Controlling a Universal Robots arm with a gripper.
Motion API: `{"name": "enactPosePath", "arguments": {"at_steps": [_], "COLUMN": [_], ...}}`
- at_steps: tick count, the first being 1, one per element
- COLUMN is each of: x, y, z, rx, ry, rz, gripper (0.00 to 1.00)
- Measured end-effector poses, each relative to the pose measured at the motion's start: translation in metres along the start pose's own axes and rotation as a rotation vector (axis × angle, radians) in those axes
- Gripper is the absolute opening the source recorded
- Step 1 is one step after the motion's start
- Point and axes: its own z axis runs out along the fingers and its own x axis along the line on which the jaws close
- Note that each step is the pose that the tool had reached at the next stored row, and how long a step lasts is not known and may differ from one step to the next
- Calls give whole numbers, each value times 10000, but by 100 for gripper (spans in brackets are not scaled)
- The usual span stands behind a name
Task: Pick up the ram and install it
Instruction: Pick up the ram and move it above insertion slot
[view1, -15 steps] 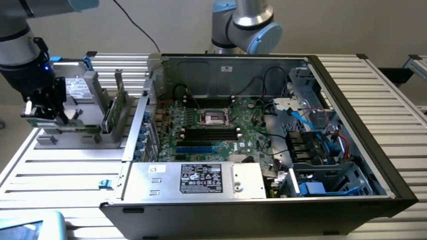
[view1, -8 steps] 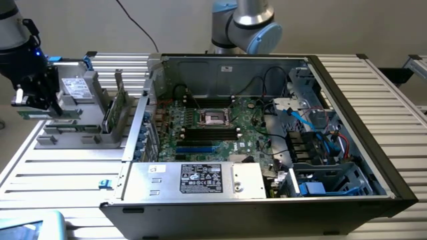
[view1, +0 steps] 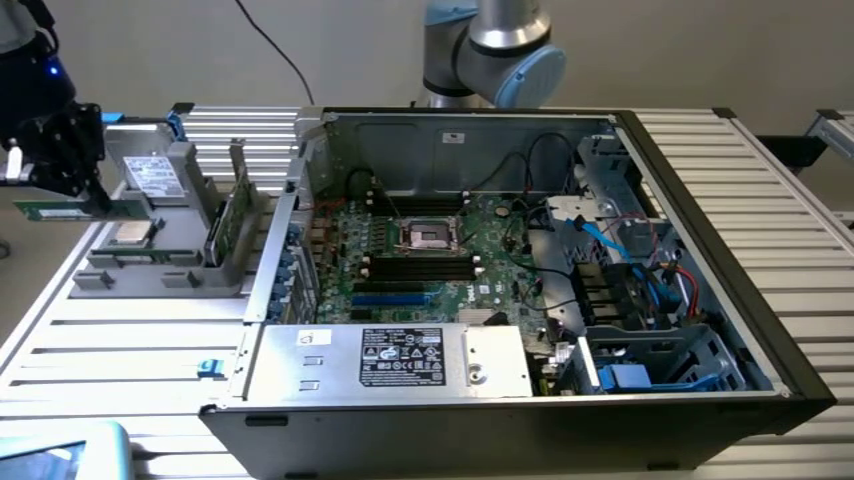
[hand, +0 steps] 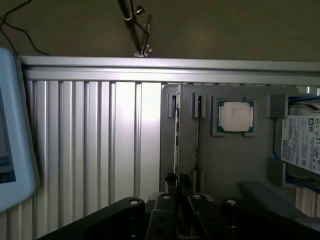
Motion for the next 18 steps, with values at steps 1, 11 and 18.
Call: {"name": "enactPosePath", "arguments": {"at_steps": [1, 11, 18], "x": [16, 140, 183], "y": [-18, -315, -605], "z": [-44, -514, -818], "rx": [1, -3, -37], "ry": [-8, -81, -84], "rz": [-1, -9, -8], "gripper": [15, 15, 15]}}
